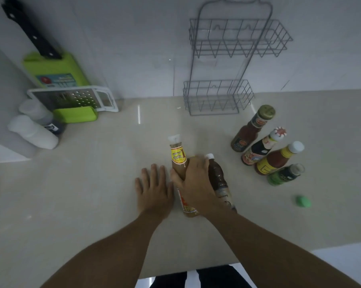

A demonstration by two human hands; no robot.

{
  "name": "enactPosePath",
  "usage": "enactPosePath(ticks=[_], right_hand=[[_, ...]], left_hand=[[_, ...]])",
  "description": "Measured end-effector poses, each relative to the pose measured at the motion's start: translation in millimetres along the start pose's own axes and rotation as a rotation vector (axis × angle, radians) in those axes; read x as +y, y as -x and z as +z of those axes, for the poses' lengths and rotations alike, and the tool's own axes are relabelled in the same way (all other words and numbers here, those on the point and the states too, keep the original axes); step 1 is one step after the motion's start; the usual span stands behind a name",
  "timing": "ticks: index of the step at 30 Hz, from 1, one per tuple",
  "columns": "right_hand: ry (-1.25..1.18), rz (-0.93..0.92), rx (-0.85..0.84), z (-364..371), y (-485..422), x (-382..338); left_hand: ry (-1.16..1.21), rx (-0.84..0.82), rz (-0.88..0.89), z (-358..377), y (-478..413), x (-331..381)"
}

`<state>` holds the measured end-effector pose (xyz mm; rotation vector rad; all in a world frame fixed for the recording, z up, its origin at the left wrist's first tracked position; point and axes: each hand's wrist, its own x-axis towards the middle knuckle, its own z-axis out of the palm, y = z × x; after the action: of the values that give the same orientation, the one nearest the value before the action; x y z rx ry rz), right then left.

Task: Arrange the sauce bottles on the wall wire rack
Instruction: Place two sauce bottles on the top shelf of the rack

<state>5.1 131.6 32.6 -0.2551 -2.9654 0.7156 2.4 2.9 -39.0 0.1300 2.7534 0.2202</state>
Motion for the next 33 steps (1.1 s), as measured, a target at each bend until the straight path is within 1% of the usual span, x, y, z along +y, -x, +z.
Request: enactPosePath(ticks=[1, 4, 5, 7, 10, 12, 15, 18, 20, 22, 27, 31, 33], right_hand=[[-0.068, 0.012, 0.033, -7.4, -0.8, -3.9], [-0.396, 0.106, -0.01, -23.7, -14.4, -10.2], [-0.513, 0.107, 0.005, -30.5, -21.1, -12.4], [-0.684, 0.063, 0.073, -45.4, -38.7, -14.3], [-0.807, -0.028, 0.11, -77.7, -76.5, -17.4], [-0.9, -0.09, 0.16, -106.9, -104.7, -22.4], [-0.902, -0.241, 0.28, -160.6, -148.8, -33.2], [-0.953, -0.347, 0.345, -210.5, -192.3, -45.0], [-0.939, -0.375, 0.388, -231.7, -219.7, -49.8], [-0.918, -0.396, 0.431, -248.0, -240.4, -55.4], [-0.887, -0.429, 0.451, -257.9, -280.5, -61.8], [-0.878, -0.433, 0.411, -244.7, -298.1, -57.2], [-0.877, -0.418, 0.358, -237.1, -304.7, -52.7]], left_hand=[[0.022, -0.006, -0.008, -4.5, -1.2, 2.3], [0.098, 0.03, -0.022, -26.5, -6.7, 12.4], [0.111, 0.05, -0.023, -36.6, -11.0, 17.0], [0.134, 0.069, -0.01, -60.3, -26.2, 28.9], [0.19, 0.163, 0.046, -111.8, -53.7, 52.5], [0.299, 0.225, 0.065, -149.7, -73.2, 70.0], [0.52, 0.248, 0.068, -203.8, -100.1, 98.2], [0.687, 0.302, 0.086, -249.3, -118.1, 126.3], [0.764, 0.335, 0.097, -272.7, -128.3, 142.6], [0.8, 0.332, 0.097, -289.6, -140.3, 155.3], [0.818, 0.23, 0.017, -302.6, -163.3, 169.9], [0.846, 0.257, 0.026, -297.6, -166.4, 170.2], [0.878, 0.254, 0.038, -294.5, -169.3, 168.6]])
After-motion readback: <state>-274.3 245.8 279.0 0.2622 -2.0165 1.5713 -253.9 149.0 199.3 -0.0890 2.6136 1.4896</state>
